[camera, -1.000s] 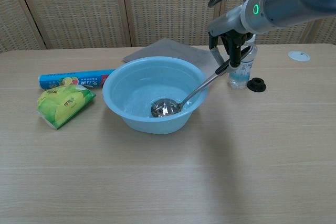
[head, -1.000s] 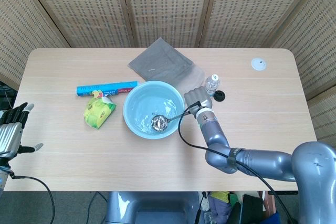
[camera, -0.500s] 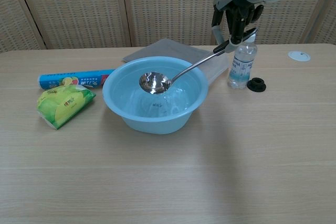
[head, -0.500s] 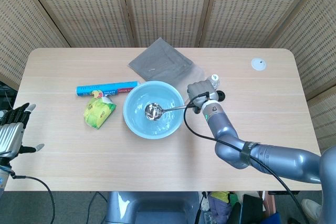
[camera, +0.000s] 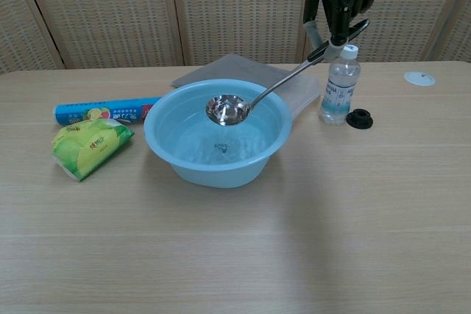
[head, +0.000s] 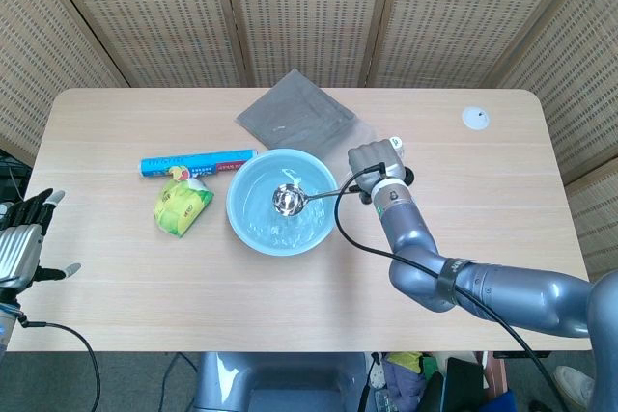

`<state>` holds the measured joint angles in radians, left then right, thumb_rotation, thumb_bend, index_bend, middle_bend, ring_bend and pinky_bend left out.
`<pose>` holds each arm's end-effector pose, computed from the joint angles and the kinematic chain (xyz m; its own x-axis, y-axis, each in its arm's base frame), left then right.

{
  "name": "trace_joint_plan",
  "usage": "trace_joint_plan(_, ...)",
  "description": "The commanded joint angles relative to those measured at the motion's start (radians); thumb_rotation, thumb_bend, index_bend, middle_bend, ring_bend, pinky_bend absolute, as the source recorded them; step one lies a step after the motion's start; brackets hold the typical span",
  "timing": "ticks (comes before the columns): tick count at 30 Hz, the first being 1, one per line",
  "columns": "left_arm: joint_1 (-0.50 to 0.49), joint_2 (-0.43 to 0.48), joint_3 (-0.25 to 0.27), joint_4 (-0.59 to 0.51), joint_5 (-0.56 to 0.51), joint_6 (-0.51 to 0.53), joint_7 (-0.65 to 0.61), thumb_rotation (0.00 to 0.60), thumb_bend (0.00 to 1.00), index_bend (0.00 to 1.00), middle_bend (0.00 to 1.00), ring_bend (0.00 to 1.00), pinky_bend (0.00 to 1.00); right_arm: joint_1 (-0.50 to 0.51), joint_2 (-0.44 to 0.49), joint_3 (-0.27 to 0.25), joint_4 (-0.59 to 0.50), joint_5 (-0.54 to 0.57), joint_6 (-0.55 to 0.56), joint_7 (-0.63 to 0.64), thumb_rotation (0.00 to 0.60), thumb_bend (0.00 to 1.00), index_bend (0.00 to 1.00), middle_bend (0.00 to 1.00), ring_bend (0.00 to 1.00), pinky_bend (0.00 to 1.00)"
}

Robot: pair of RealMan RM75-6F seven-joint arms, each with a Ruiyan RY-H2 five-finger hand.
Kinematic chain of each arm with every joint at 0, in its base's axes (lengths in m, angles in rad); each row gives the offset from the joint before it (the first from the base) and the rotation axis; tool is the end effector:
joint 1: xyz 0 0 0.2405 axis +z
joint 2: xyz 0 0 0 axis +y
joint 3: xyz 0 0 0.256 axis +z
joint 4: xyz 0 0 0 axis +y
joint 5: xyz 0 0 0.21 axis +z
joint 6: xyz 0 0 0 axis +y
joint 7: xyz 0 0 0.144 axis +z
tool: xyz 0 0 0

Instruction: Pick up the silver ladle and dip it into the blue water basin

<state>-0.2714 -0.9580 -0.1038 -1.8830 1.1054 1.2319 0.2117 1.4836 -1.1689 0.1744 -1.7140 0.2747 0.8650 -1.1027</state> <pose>-0.2839 0.2327 0.1709 0.3989 0.1905 0.8970 0.8955 0.1297 -0.4258 -0.0108 -0.4160 0.0740 0.6870 -0.4286 0.5867 -0.7109 -0.2293 0.6649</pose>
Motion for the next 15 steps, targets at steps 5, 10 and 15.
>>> trace_joint_plan(5, -0.002, 0.001, -0.002, 0.004, -0.008, -0.004, -0.003, 0.6, 0.0, 0.0, 0.0, 0.0, 0.0, 0.063, 0.02, -0.012, -0.001, 0.121, 0.02, -0.067, 0.6, 1.0, 0.92, 0.97, 1.0, 1.0)
trace_joint_plan(10, -0.006, 0.0, -0.002, 0.006, -0.012, -0.01, -0.002, 0.6, 0.0, 0.0, 0.0, 0.0, 0.0, 0.083, 0.027, -0.004, 0.007, 0.198, 0.005, -0.097, 0.6, 1.0, 0.92, 0.97, 1.0, 1.0)
trace_joint_plan(15, -0.007, 0.0, -0.002, 0.007, -0.014, -0.01, -0.001, 0.6, 0.0, 0.0, 0.0, 0.0, 0.0, 0.092, 0.024, -0.009, 0.015, 0.233, 0.0, -0.124, 0.6, 1.0, 0.92, 0.97, 1.0, 1.0)
